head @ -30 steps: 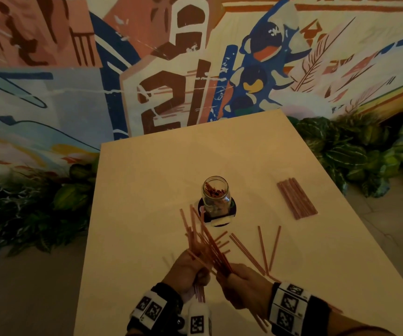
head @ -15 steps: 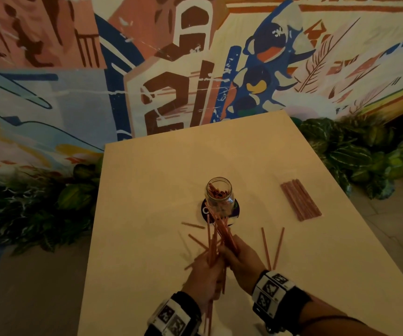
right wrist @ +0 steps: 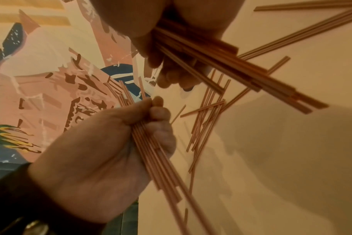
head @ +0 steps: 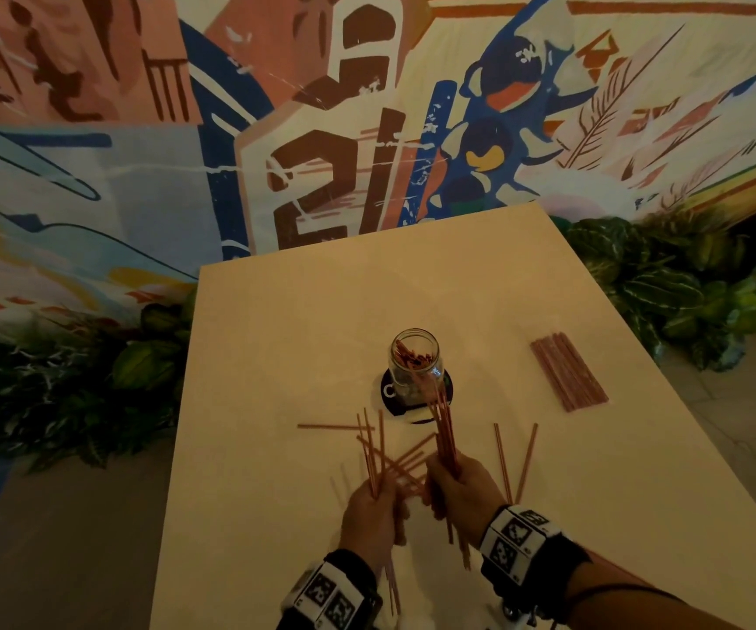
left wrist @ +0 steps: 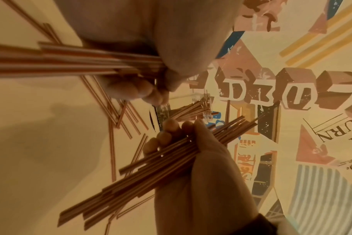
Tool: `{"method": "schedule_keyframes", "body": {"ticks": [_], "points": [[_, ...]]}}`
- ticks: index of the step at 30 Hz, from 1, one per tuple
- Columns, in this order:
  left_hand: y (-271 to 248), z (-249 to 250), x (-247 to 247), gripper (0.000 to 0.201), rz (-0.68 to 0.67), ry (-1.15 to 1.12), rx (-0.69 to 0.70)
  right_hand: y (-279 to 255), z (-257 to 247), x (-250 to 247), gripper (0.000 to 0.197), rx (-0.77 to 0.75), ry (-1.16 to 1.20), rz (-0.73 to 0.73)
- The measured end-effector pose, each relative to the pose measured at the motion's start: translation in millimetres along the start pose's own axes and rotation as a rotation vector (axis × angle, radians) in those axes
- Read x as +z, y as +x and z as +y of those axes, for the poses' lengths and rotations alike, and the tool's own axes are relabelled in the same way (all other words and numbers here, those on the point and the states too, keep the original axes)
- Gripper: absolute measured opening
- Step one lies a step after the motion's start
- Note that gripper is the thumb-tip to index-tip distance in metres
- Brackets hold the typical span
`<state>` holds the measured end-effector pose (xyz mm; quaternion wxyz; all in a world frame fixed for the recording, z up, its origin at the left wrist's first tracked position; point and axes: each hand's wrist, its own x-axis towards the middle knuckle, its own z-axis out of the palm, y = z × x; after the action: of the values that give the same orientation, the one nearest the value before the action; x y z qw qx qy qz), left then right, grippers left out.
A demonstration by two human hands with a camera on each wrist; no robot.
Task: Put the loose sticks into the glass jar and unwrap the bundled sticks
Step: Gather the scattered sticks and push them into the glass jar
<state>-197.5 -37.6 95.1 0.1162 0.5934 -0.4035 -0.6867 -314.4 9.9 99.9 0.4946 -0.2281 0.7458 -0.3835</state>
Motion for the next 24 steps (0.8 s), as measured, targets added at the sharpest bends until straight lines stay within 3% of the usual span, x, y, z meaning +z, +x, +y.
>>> {"method": "schedule_keyframes", "body": {"ticks": [8, 10, 11, 15, 19, 21, 24], "points": [[4.2, 6.0, 7.5, 0.037, -0.026, -0.471, -0.161, 3.2, -3.8, 10.6, 0.014, -0.100, -0.235, -0.113], [8.6, 4.3, 9.6, 0.036, -0.007, -0.535, -0.188, 1.1, -4.5, 13.6, 0.020, -0.111, -0.292, -0.172], [8.5, 4.7, 11.2, 0.036, -0.002, -0.554, -0.198, 1.9, -4.1, 14.4, 0.025, -0.107, -0.328, -0.204], [4.7, 8.2, 16.9, 0.036, -0.040, -0.559, -0.210, 4.5, -8.0, 12.5, 0.011, -0.126, -0.449, -0.324], [2.9, 7.8, 17.8, 0.033, -0.096, -0.535, -0.212, 2.7, -14.5, 7.9, 0.006, -0.121, -0.497, -0.360], [5.2, 5.9, 16.4, 0.030, -0.141, -0.541, -0.226, 1.9, -15.3, 7.5, 0.016, -0.133, -0.529, -0.371], [8.0, 6.3, 13.1, 0.022, -0.231, -0.576, -0.277, -1.8, -16.6, 7.4, 0.006, -0.158, -0.550, -0.381]]}}
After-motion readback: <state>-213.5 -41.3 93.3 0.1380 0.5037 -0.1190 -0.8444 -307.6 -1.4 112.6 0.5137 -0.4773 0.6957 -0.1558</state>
